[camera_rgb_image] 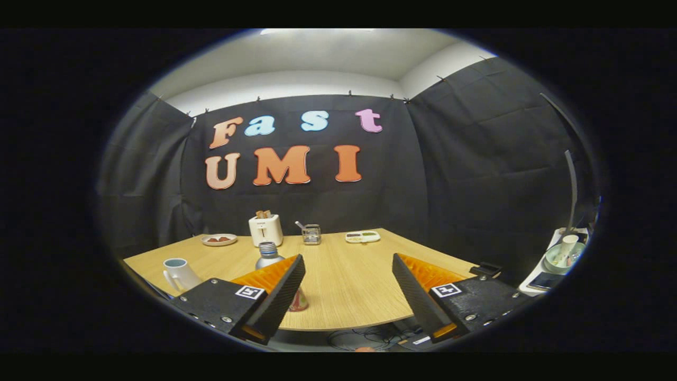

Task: Take the bottle from table, then pour the juice into the cup, finally place the bottle on the coaster

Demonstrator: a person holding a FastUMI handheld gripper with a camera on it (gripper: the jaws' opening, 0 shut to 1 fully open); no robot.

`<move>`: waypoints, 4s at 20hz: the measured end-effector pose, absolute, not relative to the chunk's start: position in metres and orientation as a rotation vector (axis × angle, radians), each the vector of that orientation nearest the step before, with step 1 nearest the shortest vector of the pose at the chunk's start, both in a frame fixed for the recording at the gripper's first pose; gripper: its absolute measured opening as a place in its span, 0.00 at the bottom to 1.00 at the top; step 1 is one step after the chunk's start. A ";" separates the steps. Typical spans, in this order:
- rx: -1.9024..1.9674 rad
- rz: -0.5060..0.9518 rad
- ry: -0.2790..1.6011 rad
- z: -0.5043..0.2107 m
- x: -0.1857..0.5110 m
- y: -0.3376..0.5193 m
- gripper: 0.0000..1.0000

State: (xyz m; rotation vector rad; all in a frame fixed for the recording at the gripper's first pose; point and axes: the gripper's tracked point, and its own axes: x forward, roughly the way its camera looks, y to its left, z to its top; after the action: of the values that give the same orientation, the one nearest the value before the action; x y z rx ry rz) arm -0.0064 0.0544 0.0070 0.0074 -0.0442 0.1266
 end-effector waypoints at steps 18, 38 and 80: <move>-0.115 0.280 0.075 -0.055 0.011 0.139 0.99; -0.094 0.297 0.217 -0.124 0.056 0.163 0.92; -0.878 0.347 -0.018 -0.045 0.024 0.283 0.77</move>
State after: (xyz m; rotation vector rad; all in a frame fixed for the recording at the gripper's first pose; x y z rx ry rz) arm 0.0240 0.2830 -0.0455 -0.8778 -0.0180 0.3466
